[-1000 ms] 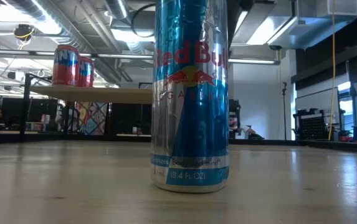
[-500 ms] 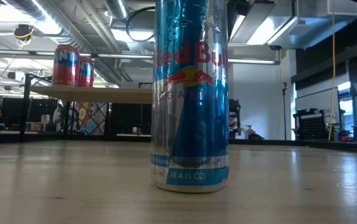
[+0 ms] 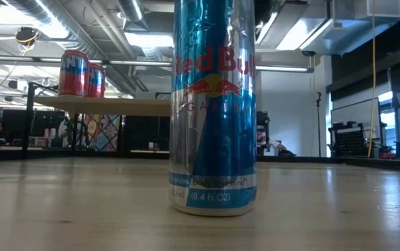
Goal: Place canned beverage on shelf
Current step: Put the right red black soda can on the shelf
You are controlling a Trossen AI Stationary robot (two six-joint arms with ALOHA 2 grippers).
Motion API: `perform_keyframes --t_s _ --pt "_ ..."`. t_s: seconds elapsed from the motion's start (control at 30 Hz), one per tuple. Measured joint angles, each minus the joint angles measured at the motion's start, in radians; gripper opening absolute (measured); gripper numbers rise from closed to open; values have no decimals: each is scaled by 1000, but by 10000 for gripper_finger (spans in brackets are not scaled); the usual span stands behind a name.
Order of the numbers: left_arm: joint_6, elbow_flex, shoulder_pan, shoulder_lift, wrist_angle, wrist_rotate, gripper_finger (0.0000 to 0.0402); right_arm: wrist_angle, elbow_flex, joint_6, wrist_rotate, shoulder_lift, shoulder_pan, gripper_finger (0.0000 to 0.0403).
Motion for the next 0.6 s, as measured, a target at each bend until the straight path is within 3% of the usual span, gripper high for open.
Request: perform_keyframes --t_s 0.27,0.6 --pt "-10 -48 -5 59 127 0 347 -31 -72 -43 64 -272 -7 284" --pt "-73 -335 6 172 625 -27 347 7 -330 71 59 -587 -6 285"
